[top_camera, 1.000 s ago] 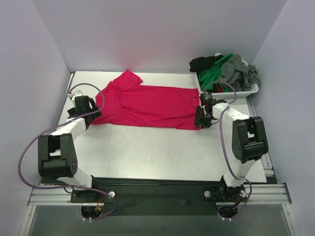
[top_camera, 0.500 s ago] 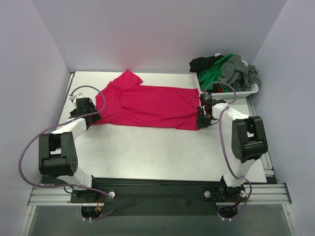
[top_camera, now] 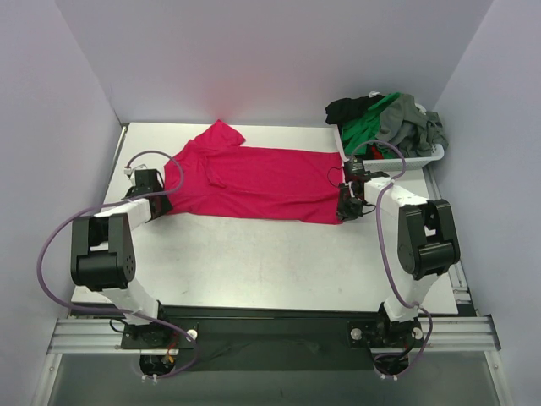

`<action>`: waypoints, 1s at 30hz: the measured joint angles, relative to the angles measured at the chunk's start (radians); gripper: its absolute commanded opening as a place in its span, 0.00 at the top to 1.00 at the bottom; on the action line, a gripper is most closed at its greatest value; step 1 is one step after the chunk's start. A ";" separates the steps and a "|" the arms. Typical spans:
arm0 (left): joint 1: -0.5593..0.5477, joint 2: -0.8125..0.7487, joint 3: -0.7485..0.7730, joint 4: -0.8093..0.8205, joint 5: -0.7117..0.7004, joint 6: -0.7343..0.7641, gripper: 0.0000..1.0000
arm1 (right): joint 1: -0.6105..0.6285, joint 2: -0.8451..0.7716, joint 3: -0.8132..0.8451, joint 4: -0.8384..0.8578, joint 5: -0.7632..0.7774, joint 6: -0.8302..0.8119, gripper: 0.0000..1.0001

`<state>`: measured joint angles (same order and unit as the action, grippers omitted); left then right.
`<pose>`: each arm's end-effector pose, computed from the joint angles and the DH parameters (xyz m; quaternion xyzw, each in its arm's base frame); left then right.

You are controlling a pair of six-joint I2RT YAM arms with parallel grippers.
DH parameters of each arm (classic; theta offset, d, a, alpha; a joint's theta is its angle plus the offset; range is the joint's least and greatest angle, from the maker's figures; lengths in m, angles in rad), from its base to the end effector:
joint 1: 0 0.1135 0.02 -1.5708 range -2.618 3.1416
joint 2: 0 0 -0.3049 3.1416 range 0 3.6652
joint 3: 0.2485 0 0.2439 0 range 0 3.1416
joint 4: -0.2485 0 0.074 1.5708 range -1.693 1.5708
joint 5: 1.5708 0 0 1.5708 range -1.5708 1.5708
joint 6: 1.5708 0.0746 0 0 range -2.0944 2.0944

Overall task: Fold and stack the t-shirts
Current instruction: Fold the flattened tshirt in 1/3 of the way

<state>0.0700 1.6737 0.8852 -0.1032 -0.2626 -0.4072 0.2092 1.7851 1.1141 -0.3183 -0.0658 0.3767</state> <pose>0.3500 0.0440 0.1777 -0.2633 0.8980 0.0663 0.3462 0.3793 0.0855 0.1874 0.0707 0.9549 0.1129 0.2652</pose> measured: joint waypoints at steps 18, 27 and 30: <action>0.005 0.086 0.084 -0.006 -0.027 0.003 1.00 | -0.002 0.015 0.000 -0.001 0.015 0.000 1.00; 0.005 0.057 0.070 -0.040 -0.059 0.003 1.00 | -0.008 0.015 -0.007 -0.007 0.044 0.000 1.00; 0.005 0.056 0.069 -0.043 -0.060 0.003 0.97 | -0.008 0.014 -0.008 -0.008 0.047 0.000 1.00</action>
<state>0.0746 1.7294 0.9539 -0.1467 -0.3225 -0.4038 0.2016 1.7988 1.1057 -0.3267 -0.0189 0.3767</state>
